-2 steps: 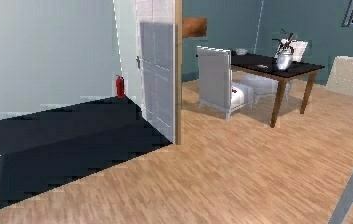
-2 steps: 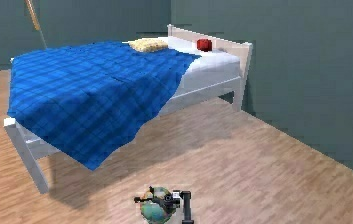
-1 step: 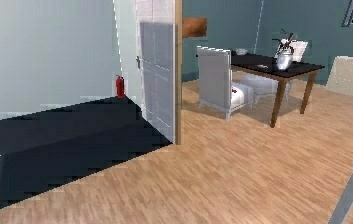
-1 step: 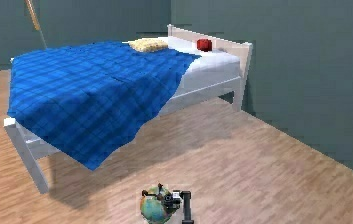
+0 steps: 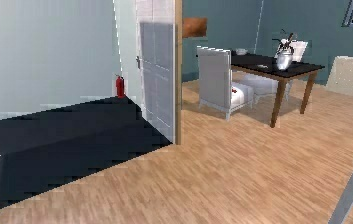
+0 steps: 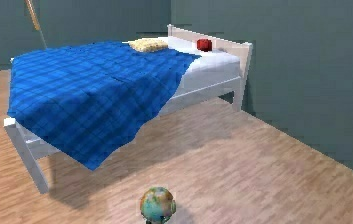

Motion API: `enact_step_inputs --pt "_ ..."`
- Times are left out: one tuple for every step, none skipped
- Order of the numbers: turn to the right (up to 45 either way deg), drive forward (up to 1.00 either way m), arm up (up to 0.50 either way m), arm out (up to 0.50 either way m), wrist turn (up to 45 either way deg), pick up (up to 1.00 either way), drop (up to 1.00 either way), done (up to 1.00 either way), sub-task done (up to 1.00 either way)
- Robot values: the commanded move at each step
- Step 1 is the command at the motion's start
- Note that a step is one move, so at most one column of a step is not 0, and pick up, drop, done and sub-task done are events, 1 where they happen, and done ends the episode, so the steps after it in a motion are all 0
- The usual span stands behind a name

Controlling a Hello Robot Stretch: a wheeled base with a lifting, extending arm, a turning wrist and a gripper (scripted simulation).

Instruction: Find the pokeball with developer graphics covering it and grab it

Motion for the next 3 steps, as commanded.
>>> enact_step_inputs --pt "0.0 0.00 0.00 0.00 0.0 1.00 0.00 0.00 0.00" --pt "0.0 0.00 0.10 0.00 0.0 0.00 0.00 0.00 0.00" --pt "0.0 0.00 0.00 0.00 0.0 0.00 0.00 1.00 0.00"
